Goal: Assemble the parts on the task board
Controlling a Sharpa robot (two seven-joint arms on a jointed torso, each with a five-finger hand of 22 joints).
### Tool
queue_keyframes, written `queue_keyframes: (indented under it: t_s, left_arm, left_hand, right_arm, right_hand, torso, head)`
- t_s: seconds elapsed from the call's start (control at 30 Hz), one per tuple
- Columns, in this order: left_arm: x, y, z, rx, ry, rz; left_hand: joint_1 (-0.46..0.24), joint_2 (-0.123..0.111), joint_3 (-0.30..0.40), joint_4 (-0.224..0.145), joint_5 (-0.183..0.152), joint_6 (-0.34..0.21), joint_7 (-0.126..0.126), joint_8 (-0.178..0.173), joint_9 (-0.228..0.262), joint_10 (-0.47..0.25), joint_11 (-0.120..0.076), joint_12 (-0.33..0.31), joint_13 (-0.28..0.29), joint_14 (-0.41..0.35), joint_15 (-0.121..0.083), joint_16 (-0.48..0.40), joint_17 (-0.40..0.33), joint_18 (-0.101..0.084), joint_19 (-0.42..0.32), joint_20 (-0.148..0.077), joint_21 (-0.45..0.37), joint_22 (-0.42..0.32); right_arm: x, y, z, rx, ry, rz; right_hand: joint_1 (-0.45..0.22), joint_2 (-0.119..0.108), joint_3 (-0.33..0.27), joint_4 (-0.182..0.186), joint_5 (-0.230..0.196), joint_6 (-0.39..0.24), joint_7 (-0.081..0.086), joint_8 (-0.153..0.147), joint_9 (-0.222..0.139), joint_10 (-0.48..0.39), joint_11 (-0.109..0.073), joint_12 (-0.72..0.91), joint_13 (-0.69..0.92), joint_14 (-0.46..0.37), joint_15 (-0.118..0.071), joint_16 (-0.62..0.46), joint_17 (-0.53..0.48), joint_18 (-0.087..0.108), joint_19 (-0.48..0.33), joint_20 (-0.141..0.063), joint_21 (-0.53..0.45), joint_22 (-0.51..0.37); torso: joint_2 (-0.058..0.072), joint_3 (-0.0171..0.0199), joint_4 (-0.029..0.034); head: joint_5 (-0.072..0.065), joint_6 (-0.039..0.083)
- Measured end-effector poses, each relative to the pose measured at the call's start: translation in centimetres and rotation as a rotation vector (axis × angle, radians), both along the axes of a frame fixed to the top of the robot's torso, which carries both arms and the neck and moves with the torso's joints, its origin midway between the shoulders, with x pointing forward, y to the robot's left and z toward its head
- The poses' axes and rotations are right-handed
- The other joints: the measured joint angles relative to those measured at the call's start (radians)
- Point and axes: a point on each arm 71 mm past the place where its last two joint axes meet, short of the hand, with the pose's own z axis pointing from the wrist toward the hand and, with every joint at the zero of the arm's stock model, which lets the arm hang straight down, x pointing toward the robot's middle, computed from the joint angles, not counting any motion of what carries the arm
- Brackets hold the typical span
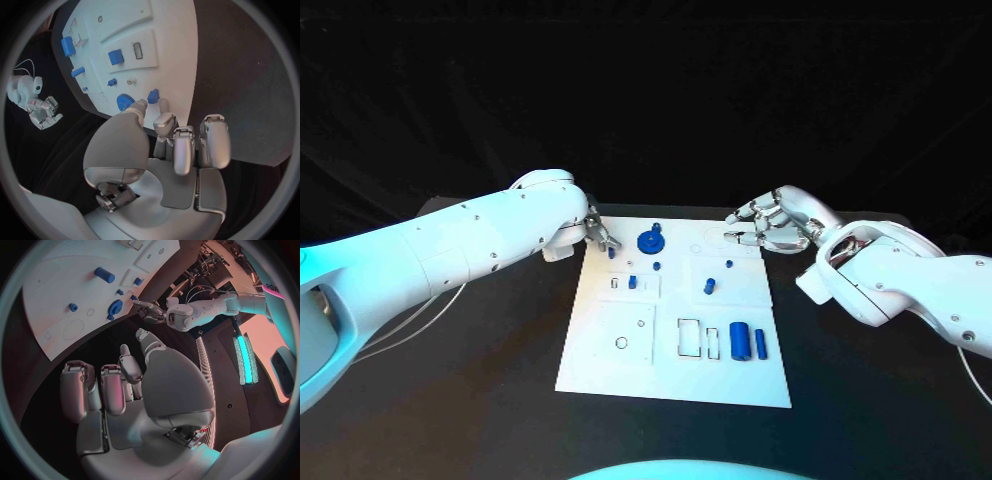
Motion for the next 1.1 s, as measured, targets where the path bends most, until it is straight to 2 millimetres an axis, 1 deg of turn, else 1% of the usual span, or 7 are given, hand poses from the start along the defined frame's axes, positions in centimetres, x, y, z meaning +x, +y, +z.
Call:
queue_keyframes:
  t_s: [0.07,0.37,0.53,0.7,0.87,0.97,1.1]
  left_arm:
    - [0.00,-0.03,-0.02,0.000,0.002,-0.001]
    - [-0.01,-0.06,-0.14,-0.002,0.008,-0.004]
    - [-0.02,-0.13,-0.17,-0.009,0.011,-0.005]
    - [-0.03,-0.20,-0.22,-0.020,0.016,-0.007]
    - [-0.03,-0.22,-0.24,-0.033,0.022,-0.009]
    - [-0.03,-0.24,-0.28,-0.042,0.027,-0.011]
    - [-0.06,-0.28,-0.35,-0.057,0.035,-0.011]
  left_hand:
    - [0.009,0.009,0.000,0.000,0.000,0.000,0.000,0.000,-0.001,0.000,0.000,0.000,0.001,0.000,0.000,0.000,0.000,0.000,0.000,0.000,0.000,0.000]
    - [0.021,0.021,0.006,0.000,0.000,0.000,0.000,-0.004,-0.002,0.000,0.000,0.000,0.001,0.000,0.000,0.000,0.000,0.000,0.000,0.000,0.000,0.000]
    - [0.050,0.040,0.025,0.001,0.000,0.000,0.000,-0.004,-0.005,0.000,0.000,0.000,0.001,0.000,0.000,0.000,0.000,0.000,0.000,0.000,0.000,0.000]
    - [0.100,0.055,0.076,0.000,0.002,0.000,0.000,-0.008,-0.007,-0.004,-0.004,0.000,-0.003,0.000,0.000,0.000,0.000,0.000,0.000,0.000,0.000,0.000]
    - [0.173,0.048,0.157,-0.013,0.006,-0.005,-0.001,-0.012,-0.013,-0.009,-0.009,-0.001,-0.010,0.000,0.000,0.000,0.000,0.000,0.000,0.000,0.000,0.000]
    - [0.218,0.031,0.251,-0.024,0.008,-0.013,0.002,-0.020,-0.013,-0.014,-0.003,-0.007,-0.016,0.000,0.000,0.000,0.000,0.000,0.000,0.000,0.000,0.000]
    - [0.257,0.004,0.317,0.039,0.004,-0.018,0.007,-0.001,0.003,-0.014,-0.003,-0.012,-0.020,0.000,0.000,0.000,0.000,0.000,0.000,0.000,0.000,0.000]
  right_arm:
    - [0.00,0.01,0.00,0.000,0.000,0.000]
    - [0.01,0.05,-0.03,0.000,0.001,0.001]
    - [0.02,0.09,-0.04,0.000,0.001,0.002]
    - [0.01,0.10,-0.05,0.000,0.001,0.002]
    - [0.01,0.09,-0.06,0.000,0.001,0.002]
    - [0.01,0.09,-0.06,0.000,0.001,0.002]
    - [0.01,0.11,-0.06,0.001,0.001,0.002]
  right_hand:
    - [0.000,0.000,0.000,0.000,0.000,0.000,0.000,0.000,0.000,0.000,0.000,0.000,0.000,0.000,0.000,0.000,0.000,0.000,0.000,0.000,0.000,0.000]
    - [0.000,0.000,0.000,0.000,0.000,0.000,0.000,0.000,0.000,0.000,0.000,0.000,0.000,0.000,0.000,0.000,0.000,0.000,0.000,0.000,0.000,0.000]
    - [0.000,0.000,0.000,0.000,0.000,0.000,0.000,0.000,0.000,0.000,0.000,0.000,0.000,0.000,0.000,0.000,0.001,0.000,0.000,0.000,0.000,0.000]
    - [0.000,0.000,0.000,0.000,0.000,0.000,0.000,0.000,0.000,0.000,0.000,0.000,0.000,0.000,0.000,0.000,0.001,0.000,0.000,0.000,0.000,0.001]
    - [0.000,0.000,0.000,0.000,0.000,0.000,0.000,0.000,0.000,0.000,0.000,0.000,0.000,0.000,0.000,0.000,0.001,0.000,0.000,0.000,-0.003,0.001]
    - [0.000,0.000,0.000,0.000,0.000,0.000,0.000,0.000,0.000,0.000,0.000,0.000,0.000,0.000,0.000,0.000,0.001,0.000,0.000,0.000,-0.004,0.001]
    - [0.000,0.000,0.000,0.000,0.000,0.000,0.000,0.000,0.000,0.000,0.000,0.000,0.000,0.000,0.000,0.000,0.001,0.000,0.000,0.000,-0.004,0.001]
  torso:
    - [0.000,0.0000,0.0000]
    - [-0.001,0.0000,0.0002]
    - [-0.001,0.0001,0.0003]
    - [0.000,0.0001,0.0002]
    - [0.000,0.0003,0.0000]
    - [0.000,0.0003,-0.0003]
    - [0.000,0.0003,-0.0003]
  head:
    - [0.000,-0.001]
    - [-0.001,-0.003]
    - [-0.001,-0.001]
    - [0.004,-0.004]
    - [0.006,-0.007]
    - [0.006,-0.006]
    - [0.005,-0.006]
